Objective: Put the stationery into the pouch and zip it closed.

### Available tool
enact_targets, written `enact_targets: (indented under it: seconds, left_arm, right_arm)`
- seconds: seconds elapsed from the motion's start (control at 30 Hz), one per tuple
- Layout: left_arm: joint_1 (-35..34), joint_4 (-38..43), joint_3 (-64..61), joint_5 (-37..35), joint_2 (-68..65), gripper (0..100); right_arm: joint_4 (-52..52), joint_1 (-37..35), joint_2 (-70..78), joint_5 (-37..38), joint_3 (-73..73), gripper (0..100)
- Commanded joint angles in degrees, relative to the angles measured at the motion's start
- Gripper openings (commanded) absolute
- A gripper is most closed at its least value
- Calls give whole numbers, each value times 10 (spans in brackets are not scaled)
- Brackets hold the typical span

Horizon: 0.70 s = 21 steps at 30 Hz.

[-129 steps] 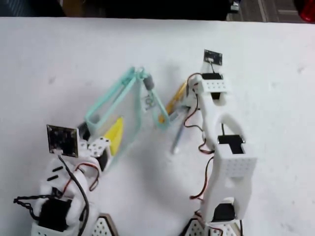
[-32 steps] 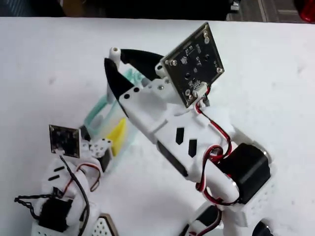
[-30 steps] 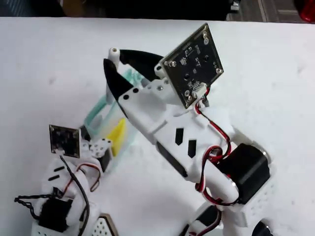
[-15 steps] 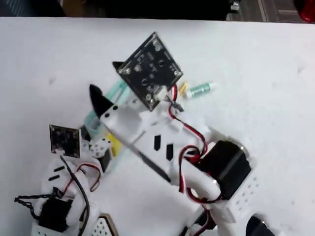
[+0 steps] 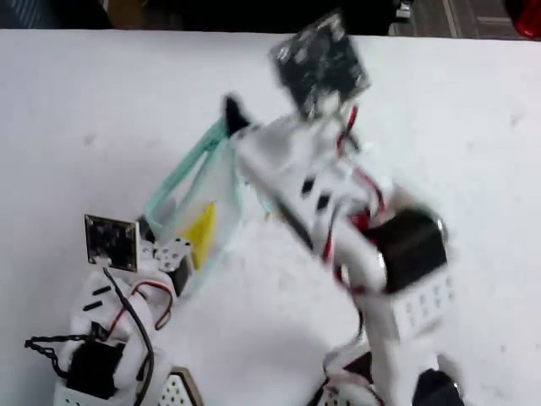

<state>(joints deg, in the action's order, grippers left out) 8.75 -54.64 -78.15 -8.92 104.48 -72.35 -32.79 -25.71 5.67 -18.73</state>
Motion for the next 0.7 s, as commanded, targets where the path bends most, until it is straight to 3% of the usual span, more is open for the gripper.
enact_targets:
  seconds: [0.0, 0.2, 0.33, 0.5, 0.67]
  left_arm:
    - [7, 6, 5, -4, 4, 230]
    - [7, 6, 5, -5, 4, 230]
    - [7, 6, 5, -5, 4, 230]
    - [7, 6, 4, -5, 4, 230]
    - [7, 6, 4, -5, 4, 230]
  right_arm:
    - [53, 116, 31, 3, 33, 205]
    - [143, 197, 177, 1, 125, 205]
    - [183, 200, 292, -68, 125, 205]
    - [225, 206, 432, -133, 72, 205]
    - [202, 215, 574, -175, -34, 205]
